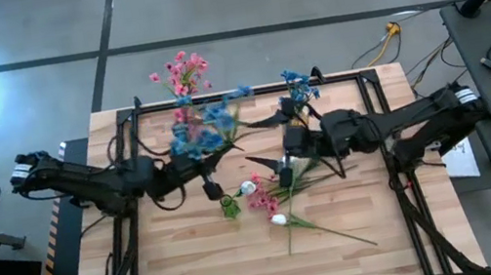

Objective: Sort flowers into vase by color
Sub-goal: Put the left blue flowers into the yellow vase

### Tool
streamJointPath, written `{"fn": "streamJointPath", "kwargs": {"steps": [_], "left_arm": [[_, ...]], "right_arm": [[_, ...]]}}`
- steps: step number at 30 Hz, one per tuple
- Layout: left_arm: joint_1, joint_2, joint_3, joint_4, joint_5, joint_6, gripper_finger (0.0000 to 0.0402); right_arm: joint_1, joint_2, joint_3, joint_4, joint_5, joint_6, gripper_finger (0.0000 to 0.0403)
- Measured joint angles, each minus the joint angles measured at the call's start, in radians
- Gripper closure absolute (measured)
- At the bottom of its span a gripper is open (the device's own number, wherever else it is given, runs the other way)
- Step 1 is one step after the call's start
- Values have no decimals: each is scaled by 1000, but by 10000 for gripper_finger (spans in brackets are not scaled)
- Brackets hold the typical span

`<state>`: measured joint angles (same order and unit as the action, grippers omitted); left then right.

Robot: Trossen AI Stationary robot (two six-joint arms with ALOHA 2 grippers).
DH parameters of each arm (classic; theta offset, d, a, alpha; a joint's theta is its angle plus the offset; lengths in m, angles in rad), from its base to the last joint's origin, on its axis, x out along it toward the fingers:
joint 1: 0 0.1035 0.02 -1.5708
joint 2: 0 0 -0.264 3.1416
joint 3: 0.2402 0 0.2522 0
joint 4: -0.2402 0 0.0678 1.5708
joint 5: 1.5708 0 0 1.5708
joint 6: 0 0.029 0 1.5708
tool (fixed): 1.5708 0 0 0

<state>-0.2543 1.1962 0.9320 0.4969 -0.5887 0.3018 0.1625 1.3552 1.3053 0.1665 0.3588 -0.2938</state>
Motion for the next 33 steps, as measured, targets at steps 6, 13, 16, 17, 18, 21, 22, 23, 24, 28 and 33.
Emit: {"fn": "streamJointPath", "kwargs": {"steps": [6, 13, 16, 17, 18, 21, 22, 23, 24, 28, 33], "left_arm": [[0, 63, 88, -119, 0, 1, 402], [1, 98, 118, -123, -1, 4, 402], [1, 112, 128, -128, -1, 4, 402], [1, 119, 133, -127, -1, 4, 402], [1, 122, 138, -124, -1, 4, 402], [1, 131, 151, -120, -3, 5, 402], [1, 136, 154, -120, -3, 5, 402], [1, 140, 156, -123, -3, 5, 402], [1, 148, 161, -125, -3, 5, 402], [1, 174, 181, -125, -3, 5, 402], [1, 191, 192, -132, -4, 12, 402]], "right_arm": [[-5, 25, 37, -2, -47, -12, 78], [-4, 19, 39, -5, -102, 17, 78], [-8, 20, 40, -5, -104, 22, 78], [-8, 20, 40, -5, -104, 22, 78], [-8, 20, 40, -5, -104, 22, 78], [-11, 20, 40, -4, -105, 34, 78], [-13, 20, 40, -4, -105, 38, 78], [-14, 20, 40, -4, -105, 40, 78], [-16, 20, 40, -4, -105, 40, 78], [-25, 29, 40, -3, -105, 42, 78], [-26, 38, 42, -5, -105, 47, 105]]}}
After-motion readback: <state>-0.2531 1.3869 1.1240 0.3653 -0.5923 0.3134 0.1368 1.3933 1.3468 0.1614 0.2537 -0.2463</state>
